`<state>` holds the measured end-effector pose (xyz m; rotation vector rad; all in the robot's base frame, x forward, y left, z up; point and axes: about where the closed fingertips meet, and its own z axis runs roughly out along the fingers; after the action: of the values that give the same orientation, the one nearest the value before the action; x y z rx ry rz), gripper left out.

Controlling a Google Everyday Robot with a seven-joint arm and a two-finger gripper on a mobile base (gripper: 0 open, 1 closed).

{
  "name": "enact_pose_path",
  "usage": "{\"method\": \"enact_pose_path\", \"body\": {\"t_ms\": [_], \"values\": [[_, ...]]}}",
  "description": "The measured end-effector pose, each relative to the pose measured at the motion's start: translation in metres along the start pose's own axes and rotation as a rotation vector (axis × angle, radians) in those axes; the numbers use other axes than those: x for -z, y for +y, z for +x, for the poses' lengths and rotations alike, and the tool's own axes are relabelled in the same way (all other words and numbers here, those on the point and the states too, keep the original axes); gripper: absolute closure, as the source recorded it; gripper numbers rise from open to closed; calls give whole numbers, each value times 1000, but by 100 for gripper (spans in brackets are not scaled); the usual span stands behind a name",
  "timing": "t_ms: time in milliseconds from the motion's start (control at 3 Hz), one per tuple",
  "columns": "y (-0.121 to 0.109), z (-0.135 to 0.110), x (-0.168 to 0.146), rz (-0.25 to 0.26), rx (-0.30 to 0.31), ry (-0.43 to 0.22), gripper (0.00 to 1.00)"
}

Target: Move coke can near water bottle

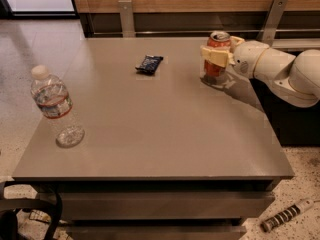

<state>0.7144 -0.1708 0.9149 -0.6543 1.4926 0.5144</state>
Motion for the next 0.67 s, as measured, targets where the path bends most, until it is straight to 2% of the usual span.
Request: {"method": "enact_pose_path", "body": {"t_ms": [333, 667], "values": [[32, -25, 10, -6, 56, -24, 100], [72, -46, 20, -48, 98, -55, 100]]}}
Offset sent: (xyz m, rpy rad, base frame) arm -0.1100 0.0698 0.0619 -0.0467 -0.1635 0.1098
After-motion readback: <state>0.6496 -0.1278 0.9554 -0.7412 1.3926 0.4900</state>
